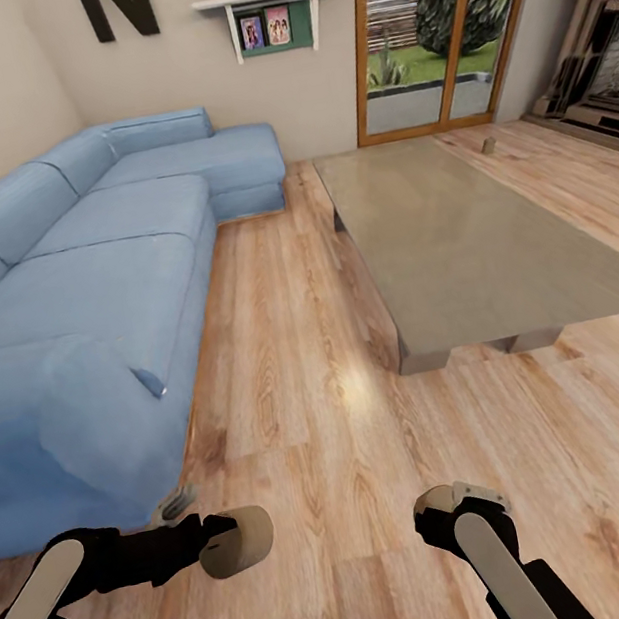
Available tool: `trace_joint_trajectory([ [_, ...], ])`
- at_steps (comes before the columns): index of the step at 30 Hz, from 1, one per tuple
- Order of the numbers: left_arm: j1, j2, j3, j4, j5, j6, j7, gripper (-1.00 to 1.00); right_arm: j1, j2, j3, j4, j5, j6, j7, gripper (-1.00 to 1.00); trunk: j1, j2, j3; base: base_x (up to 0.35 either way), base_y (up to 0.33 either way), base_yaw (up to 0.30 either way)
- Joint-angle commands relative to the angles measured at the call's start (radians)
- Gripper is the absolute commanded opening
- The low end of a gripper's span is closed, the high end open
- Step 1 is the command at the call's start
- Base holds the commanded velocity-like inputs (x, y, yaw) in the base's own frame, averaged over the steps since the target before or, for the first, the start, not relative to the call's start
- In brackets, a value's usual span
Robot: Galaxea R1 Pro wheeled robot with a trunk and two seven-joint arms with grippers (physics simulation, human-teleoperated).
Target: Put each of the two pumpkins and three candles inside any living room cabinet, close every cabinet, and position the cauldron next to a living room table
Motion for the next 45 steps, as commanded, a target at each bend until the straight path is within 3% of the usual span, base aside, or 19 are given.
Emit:
trace_joint_trajectory([
  [1, -0.001, 0.001, -0.001, -0.001, 0.010, 0.000, 0.011, -1.00, -0.001, 0.000, 0.000, -0.001, -0.009, 0.006, -0.010, -1.00, -0.004, 0.007, 0.004, 0.000, 0.000, 0.000],
  [40, -0.001, -0.001, -0.002, -0.001, 0.010, 0.000, 0.013, -1.00, -0.001, 0.001, 0.000, 0.001, -0.009, 0.005, -0.008, -1.00, -0.154, 0.280, 0.191, 0.000, 0.000, 0.000],
  [42, -0.001, -0.001, -0.002, -0.001, 0.010, 0.000, 0.031, -1.00, -0.001, 0.000, 0.000, 0.001, -0.009, 0.005, -0.008, -1.00, -0.161, 0.294, 0.200, 0.000, 0.000, 0.000],
  [45, -0.003, -0.029, -0.001, 0.000, 0.010, 0.000, 0.101, -1.00, -0.001, 0.000, 0.000, 0.002, -0.009, 0.005, -0.008, -1.00, -0.173, 0.315, 0.214, 0.000, 0.000, 0.000],
])
